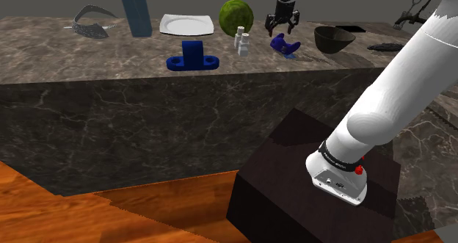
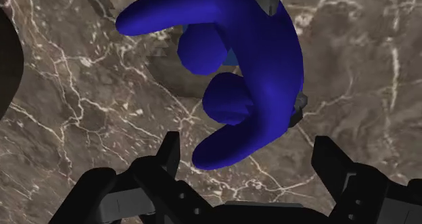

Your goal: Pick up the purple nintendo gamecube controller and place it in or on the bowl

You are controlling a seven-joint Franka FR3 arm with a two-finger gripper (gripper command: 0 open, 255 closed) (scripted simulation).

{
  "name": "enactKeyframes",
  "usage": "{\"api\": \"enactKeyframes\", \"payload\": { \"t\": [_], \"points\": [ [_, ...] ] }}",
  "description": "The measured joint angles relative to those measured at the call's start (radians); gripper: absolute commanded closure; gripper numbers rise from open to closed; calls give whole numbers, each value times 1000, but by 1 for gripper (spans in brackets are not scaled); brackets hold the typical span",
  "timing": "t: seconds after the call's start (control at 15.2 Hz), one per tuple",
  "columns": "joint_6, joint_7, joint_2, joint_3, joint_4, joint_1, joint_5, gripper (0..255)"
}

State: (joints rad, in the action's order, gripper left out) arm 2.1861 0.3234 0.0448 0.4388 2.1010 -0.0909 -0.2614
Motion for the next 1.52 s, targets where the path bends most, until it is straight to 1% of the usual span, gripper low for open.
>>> {"api": "enactKeyframes", "payload": {
  "t": [0.07,0.2,0.46,0.92,0.99,1.52],
  "points": [
    [12,56,-7,-5,7,2,-13,0],
    [35,98,-22,-6,15,1,-21,0],
    [86,107,-55,0,33,-5,-16,0],
    [95,106,-63,1,34,-6,-14,0],
    [95,106,-63,1,34,-6,-14,255],
    [95,106,-63,1,33,-6,-14,255]
  ]
}}
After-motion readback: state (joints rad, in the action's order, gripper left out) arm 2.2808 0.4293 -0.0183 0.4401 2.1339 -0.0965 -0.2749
